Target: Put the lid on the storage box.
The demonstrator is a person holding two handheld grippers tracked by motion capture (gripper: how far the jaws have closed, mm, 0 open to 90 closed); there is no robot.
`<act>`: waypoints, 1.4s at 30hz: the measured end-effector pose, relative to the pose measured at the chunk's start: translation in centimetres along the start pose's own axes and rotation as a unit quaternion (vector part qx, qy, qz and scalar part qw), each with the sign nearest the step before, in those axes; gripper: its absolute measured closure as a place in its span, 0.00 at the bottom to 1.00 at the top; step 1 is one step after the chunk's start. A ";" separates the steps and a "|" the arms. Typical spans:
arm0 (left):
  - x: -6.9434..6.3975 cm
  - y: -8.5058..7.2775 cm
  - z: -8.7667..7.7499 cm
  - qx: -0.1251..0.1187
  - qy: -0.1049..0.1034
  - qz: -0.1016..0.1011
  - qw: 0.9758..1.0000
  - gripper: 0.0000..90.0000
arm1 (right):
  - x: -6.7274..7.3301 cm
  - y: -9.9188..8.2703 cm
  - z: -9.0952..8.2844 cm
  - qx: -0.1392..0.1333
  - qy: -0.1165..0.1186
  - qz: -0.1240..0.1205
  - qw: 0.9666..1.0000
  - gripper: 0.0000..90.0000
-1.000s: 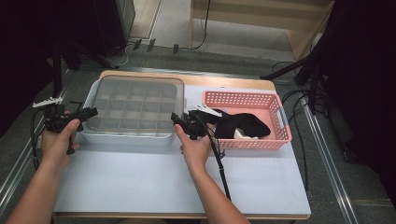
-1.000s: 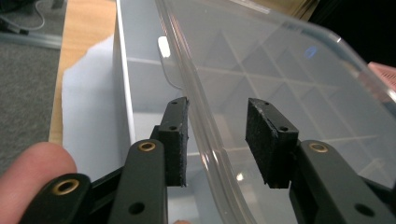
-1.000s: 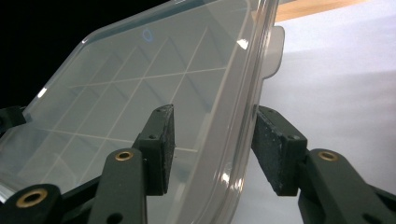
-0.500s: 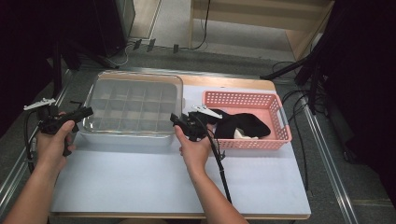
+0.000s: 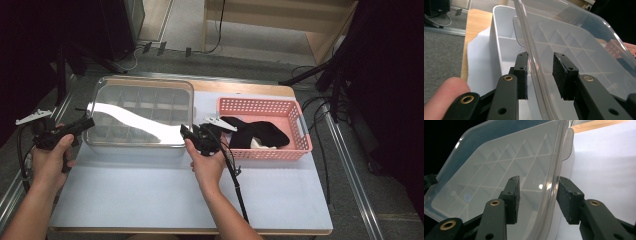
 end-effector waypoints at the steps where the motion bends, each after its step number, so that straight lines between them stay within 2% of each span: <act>1: 0.1 -0.2 -0.2 0.001 0.003 0.001 1.000 0.74 | 0.2 -0.2 -0.1 0.003 -0.001 0.001 1.000 0.61; 6: 0.3 -1.1 -1.0 -0.006 0.009 -0.004 1.000 0.74 | 0.9 -1.2 -0.3 0.007 0.004 -0.006 1.000 0.62; 10: 0.2 -2.1 -1.5 0.000 0.016 -0.004 1.000 0.74 | 1.0 -1.9 -0.4 0.012 0.007 -0.010 1.000 0.62; 14: 0.0 -2.9 -2.2 0.006 0.029 0.011 0.999 0.74 | 1.2 -2.7 -0.6 0.014 0.005 -0.019 1.000 0.62; 17: -0.3 -3.4 -2.7 0.001 0.033 0.011 0.999 0.74 | 1.3 -3.3 -0.8 0.016 0.011 -0.013 1.000 0.62; 21: -0.5 -4.4 -3.3 0.000 0.044 0.019 0.999 0.74 | 1.4 -4.0 -1.2 0.015 0.017 -0.020 1.000 0.62; 28: -0.6 -6.2 -4.5 -0.008 0.039 0.012 0.999 0.74 | 1.8 -5.4 -2.1 0.014 0.035 -0.014 0.999 0.62; 33: -0.6 -7.3 -5.1 -0.010 0.039 0.015 0.999 0.74 | 2.0 -6.5 -2.7 0.008 0.036 -0.023 0.999 0.62; 36: -0.5 -7.9 -5.2 -0.014 0.035 0.005 0.999 0.74 | 2.1 -7.1 -3.0 0.010 0.033 -0.038 0.999 0.63; 39: -0.4 -8.5 -5.0 -0.010 0.033 0.000 0.999 0.73 | 2.1 -7.6 -3.2 0.019 0.031 -0.048 0.998 0.65; 41: -0.3 -8.8 -4.8 -0.005 0.031 -0.003 1.000 0.73 | 1.8 -8.0 -3.1 0.037 0.042 -0.045 0.997 0.66; 42: -0.2 -9.0 -4.6 -0.004 0.032 -0.006 0.999 0.73 | 1.7 -8.3 -2.9 0.037 0.044 -0.044 0.997 0.67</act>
Point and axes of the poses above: each handheld gripper's, and its own axes: z roughly forward along the jaws, y roughly out of its top, x roughly to its left, the point moved 2 cm from there along z, roughly forward along the jaws, and after that the axes turned 7 degrees about x, right-handed, at the moved point
